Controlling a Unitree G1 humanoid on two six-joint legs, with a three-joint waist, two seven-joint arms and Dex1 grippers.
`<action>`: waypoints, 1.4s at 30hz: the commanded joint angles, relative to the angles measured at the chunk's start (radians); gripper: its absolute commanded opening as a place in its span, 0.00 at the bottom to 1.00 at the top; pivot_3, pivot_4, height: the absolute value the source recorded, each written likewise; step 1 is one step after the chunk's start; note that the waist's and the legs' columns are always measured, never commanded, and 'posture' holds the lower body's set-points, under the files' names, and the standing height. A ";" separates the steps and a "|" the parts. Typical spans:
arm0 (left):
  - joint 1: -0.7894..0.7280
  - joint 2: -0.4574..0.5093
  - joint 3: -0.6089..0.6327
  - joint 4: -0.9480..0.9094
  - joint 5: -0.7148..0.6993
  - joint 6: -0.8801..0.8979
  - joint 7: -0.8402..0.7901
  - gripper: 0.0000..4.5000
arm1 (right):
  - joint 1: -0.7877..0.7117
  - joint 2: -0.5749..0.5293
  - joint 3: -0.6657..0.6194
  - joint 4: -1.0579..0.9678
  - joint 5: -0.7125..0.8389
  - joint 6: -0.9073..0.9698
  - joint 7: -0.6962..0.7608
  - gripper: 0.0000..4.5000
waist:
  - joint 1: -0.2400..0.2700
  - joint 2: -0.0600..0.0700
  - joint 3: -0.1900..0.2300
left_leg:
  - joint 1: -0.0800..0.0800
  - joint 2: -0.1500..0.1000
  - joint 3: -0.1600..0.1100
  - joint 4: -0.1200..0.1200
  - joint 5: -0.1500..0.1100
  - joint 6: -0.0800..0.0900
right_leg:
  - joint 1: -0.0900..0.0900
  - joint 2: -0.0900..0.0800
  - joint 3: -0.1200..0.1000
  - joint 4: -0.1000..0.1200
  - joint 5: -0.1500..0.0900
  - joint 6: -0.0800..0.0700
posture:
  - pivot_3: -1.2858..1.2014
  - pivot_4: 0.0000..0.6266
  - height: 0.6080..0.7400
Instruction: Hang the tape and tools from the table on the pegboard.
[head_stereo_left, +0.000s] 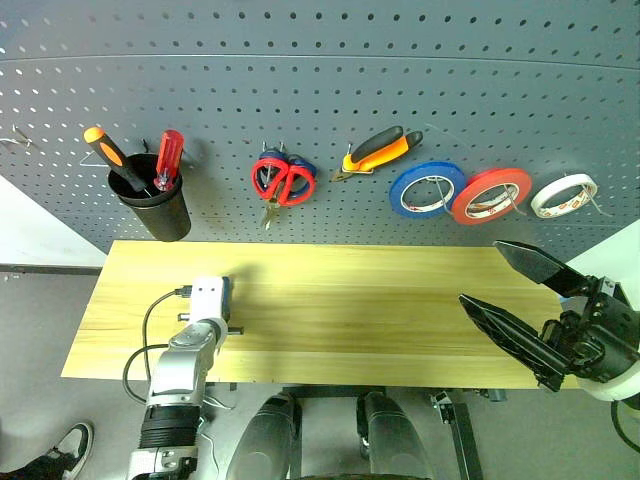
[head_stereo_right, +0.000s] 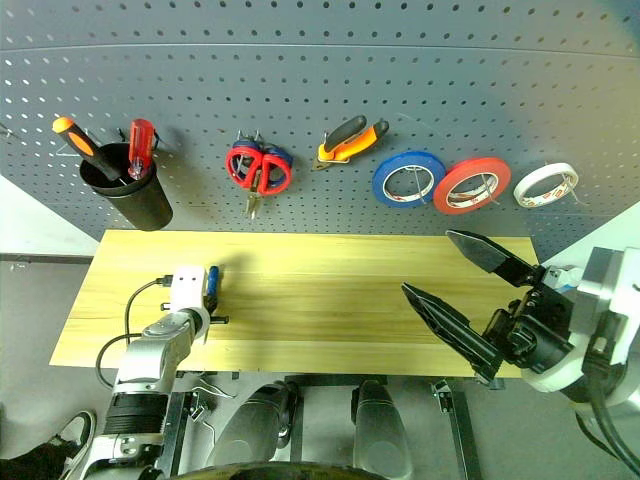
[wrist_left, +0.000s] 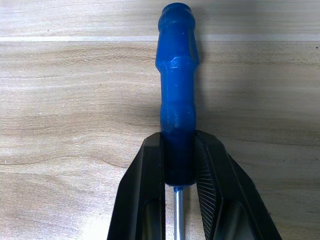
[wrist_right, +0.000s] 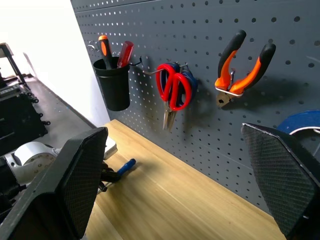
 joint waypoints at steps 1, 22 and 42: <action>0.018 0.004 -0.006 -0.008 0.002 0.012 0.003 0.10 | -0.003 -0.006 -0.007 -0.018 -0.009 -0.010 0.001 1.00 | 0.000 0.000 0.000 | 0.000 0.000 0.000 0.000 0.000 0.000 | 0.000 0.000 0.000 0.000 0.000 0.000 | 0.50 0.43 0.87; 0.183 0.061 -0.191 -0.373 -0.006 0.042 -0.110 0.10 | -0.014 0.006 0.014 -0.008 -0.050 -0.012 0.007 1.00 | 0.001 0.000 0.000 | -0.002 0.000 0.000 -0.002 -0.001 0.002 | 0.000 -0.001 0.000 -0.005 0.000 0.000 | 0.50 0.41 0.87; 0.199 0.147 -0.313 -0.565 0.033 -0.190 -0.184 0.10 | -0.046 0.008 -0.005 0.004 -0.028 -0.021 0.022 1.00 | 0.002 0.001 0.000 | -0.002 0.000 0.000 -0.002 -0.001 0.002 | 0.000 -0.001 0.000 -0.006 0.000 0.000 | 0.50 0.38 0.87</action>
